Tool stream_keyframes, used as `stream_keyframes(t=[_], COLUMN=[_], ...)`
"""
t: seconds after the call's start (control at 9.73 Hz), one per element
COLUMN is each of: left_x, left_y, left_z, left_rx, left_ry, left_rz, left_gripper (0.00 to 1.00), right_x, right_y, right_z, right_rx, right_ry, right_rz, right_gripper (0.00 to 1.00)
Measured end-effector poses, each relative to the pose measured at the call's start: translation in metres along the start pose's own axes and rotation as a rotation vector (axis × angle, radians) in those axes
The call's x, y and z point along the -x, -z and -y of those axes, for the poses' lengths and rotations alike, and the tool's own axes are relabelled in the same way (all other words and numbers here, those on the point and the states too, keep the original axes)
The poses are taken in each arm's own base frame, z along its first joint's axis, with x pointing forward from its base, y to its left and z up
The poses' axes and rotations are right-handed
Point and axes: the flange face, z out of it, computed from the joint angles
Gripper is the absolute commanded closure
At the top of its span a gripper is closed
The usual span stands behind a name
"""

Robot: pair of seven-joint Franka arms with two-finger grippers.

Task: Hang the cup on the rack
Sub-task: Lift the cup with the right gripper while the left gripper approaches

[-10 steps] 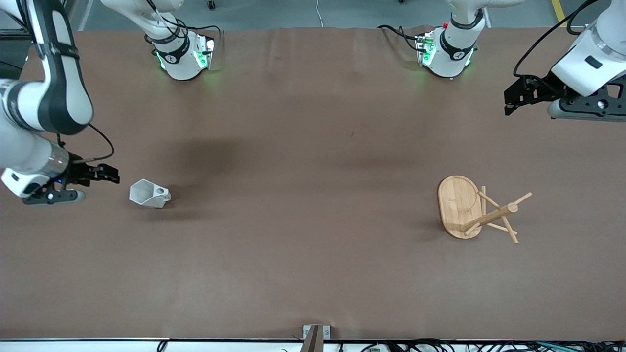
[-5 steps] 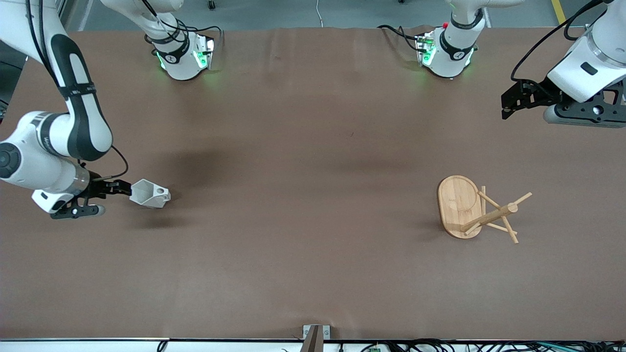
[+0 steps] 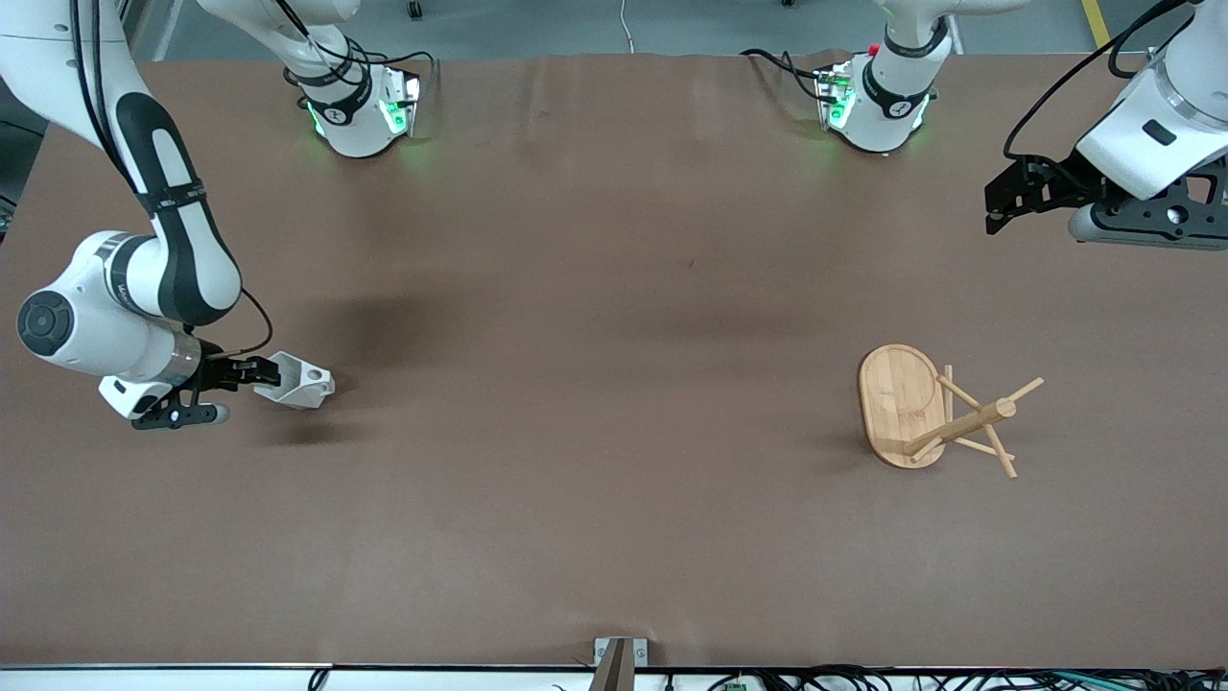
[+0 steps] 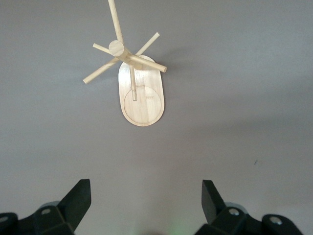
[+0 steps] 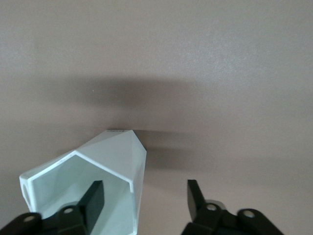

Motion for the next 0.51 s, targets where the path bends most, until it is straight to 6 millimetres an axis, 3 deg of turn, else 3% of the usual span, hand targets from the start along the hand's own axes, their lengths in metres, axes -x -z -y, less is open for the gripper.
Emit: stream_keyframes(t=[0.1, 0.21, 0.51], left_x=[0.0000, 0.0000, -0.0002], left_y=[0.0002, 0.0002, 0.0000], left_z=[0.0000, 0.0000, 0.0000], left_rx=[0.000, 0.000, 0.000], left_ry=[0.000, 0.000, 0.000], left_rz=[0.000, 0.000, 0.000], left_gripper=[0.00, 0.00, 0.00], right_x=[0.0006, 0.0008, 0.0011], right_y=[-0.0014, -0.0021, -0.0028], right_z=[0.0015, 0.0026, 0.0041], right_rx=[-0.006, -0.007, -0.010], right_ry=[-0.002, -0.001, 0.000], right_rz=[0.002, 0.003, 0.008], right_gripper=[0.86, 0.96, 1.00])
